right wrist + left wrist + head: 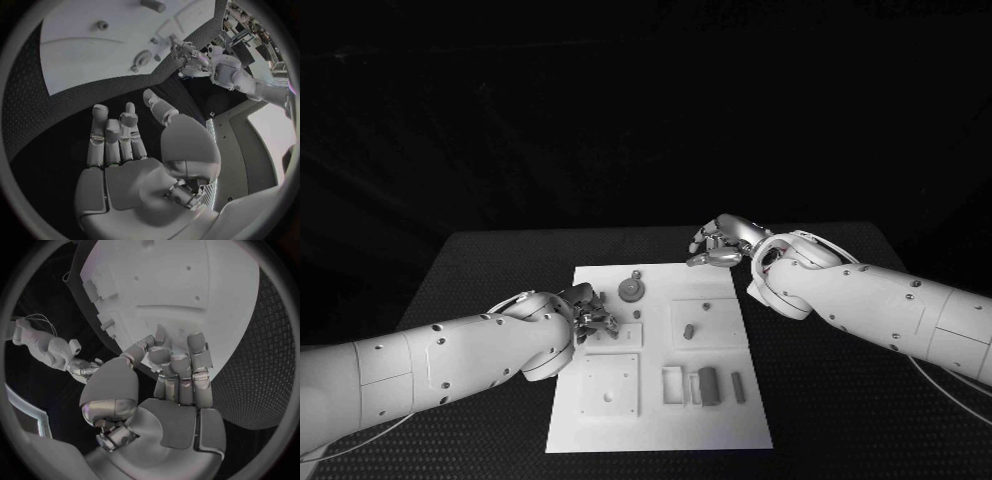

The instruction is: Assemble the parts on the task board

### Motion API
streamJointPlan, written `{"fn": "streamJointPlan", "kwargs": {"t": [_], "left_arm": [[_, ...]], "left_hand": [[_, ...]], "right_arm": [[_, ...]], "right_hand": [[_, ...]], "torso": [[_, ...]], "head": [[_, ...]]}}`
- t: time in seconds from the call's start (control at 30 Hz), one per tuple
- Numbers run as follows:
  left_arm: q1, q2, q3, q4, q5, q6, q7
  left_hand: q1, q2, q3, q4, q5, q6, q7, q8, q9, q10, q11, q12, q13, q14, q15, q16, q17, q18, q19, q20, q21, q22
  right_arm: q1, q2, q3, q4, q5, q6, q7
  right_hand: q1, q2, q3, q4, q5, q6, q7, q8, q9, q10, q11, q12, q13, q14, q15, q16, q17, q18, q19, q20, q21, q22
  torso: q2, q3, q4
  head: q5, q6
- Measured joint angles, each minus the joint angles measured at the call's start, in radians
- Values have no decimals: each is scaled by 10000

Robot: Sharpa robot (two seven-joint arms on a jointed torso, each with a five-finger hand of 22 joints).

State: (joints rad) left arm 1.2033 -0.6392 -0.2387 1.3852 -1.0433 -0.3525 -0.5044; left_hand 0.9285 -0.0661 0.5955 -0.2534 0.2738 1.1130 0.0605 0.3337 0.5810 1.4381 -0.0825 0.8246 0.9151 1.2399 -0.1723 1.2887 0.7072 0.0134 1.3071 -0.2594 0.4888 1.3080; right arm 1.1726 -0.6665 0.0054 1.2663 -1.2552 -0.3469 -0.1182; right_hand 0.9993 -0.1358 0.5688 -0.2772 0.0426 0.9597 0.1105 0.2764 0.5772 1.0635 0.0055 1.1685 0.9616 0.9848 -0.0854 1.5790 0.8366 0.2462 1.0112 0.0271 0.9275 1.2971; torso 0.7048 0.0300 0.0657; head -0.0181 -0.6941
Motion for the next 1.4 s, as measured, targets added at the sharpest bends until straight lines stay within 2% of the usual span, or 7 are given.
{"fn": "streamJointPlan", "kwargs": {"t": [0.2, 0.3, 0.33, 0.4, 0.43, 0.53, 1.4], "left_arm": [[-9, 6, -1, 0, 3, -3, -1], [-13, 10, -1, 5, 2, -3, -1], [-17, 12, -1, 7, 1, -2, -1], [-20, 12, -1, 8, 0, 4, -2], [-22, 12, -1, 9, 0, 7, -3], [-24, 12, -1, 10, -1, 12, -5], [-25, -18, -1, 5, 14, 111, 5]], "left_hand": [[-39, -39, -1, 0, -73, 32, -32, -1, 62, 4, -4, 0, -28, 34, -34, 41, -48, 0, 14, -11, 0, 0], [10, -178, -43, 43, -580, 84, -83, -82, 104, -16, -32, 0, -88, 6, -64, 89, -156, 0, 27, -38, 0, 0], [-27, -233, -63, 63, -662, 91, -91, -95, 726, -44, -80, 0, -105, -17, -88, 108, -182, 1, 9, -56, 0, 0], [-56, -344, -113, 113, -733, 146, -146, -95, 870, -55, -93, 0, -127, -32, -105, 117, -232, 2, -7, -74, 0, -1], [-79, -367, -163, 137, -727, 172, -172, -96, 1267, -59, -98, 12, -139, -18, -122, 117, -256, 1, -8, -74, -34, -1], [-130, -419, -362, 55, -508, 312, -312, -154, 1905, -103, -125, 69, -177, -40, -174, 194, -341, 2, -9, -75, -45, -1], [-213, -502, -622, 72, -443, 346, -346, -210, 1954, -138, -109, 110, -245, -59, -191, 274, -519, 4, -8, -71, -121, -5]], "right_arm": [[0, 0, 0, 0, 4, 0, 0], [0, 0, 0, 0, 5, 0, 0], [0, 1, 0, 0, 5, 0, 0], [0, 2, 0, 0, 6, 0, 0], [0, 2, 0, 0, 7, 0, 0], [0, 2, 0, 0, 9, 0, 0], [0, -15, 0, -9, 26, 10, -1]], "right_hand": [[0, 0, 0, 0, 0, -26, 27, 0, -1, 0, 0, 0, -10, 0, 1, 0, 0, -1, 0, 0, 0, 0], [0, 0, 0, 0, 0, -26, 27, 0, -1, 0, 0, 0, -9, -1, 1, 0, 0, -2, 0, 0, 0, 0], [0, 0, 0, 0, 0, -27, 27, 0, -1, 0, 0, 0, -9, -1, 0, 0, -3, -2, 0, 0, 0, 0], [0, 0, 0, 0, 0, -27, 27, 0, 1, 0, 0, 0, -9, -1, 1, 0, -8, -2, 0, 0, 0, 0], [0, 0, 0, 0, 0, -26, 27, 0, 7, 0, 0, 0, -9, -1, 1, 0, -8, -2, 0, 0, 0, 0], [0, 0, 0, 0, 0, -26, 26, 0, 8, 0, 0, 0, -9, -1, 1, 0, -8, -2, 0, 0, 0, 0], [0, 0, 0, 0, 0, -9, 10, 0, 16, 0, 0, 0, -18, -8, 8, 0, -8, -5, 0, 0, 0, 0]], "torso": [[0, 4, 0], [-1, 4, 0], [-1, 4, 0], [-1, 4, 0], [-1, 4, 0], [-1, 3, 0], [-2, -14, 11]], "head": [[1, 6], [1, 12], [1, 12], [-5, 13], [-7, 13], [-12, 13], [-36, -9]]}}
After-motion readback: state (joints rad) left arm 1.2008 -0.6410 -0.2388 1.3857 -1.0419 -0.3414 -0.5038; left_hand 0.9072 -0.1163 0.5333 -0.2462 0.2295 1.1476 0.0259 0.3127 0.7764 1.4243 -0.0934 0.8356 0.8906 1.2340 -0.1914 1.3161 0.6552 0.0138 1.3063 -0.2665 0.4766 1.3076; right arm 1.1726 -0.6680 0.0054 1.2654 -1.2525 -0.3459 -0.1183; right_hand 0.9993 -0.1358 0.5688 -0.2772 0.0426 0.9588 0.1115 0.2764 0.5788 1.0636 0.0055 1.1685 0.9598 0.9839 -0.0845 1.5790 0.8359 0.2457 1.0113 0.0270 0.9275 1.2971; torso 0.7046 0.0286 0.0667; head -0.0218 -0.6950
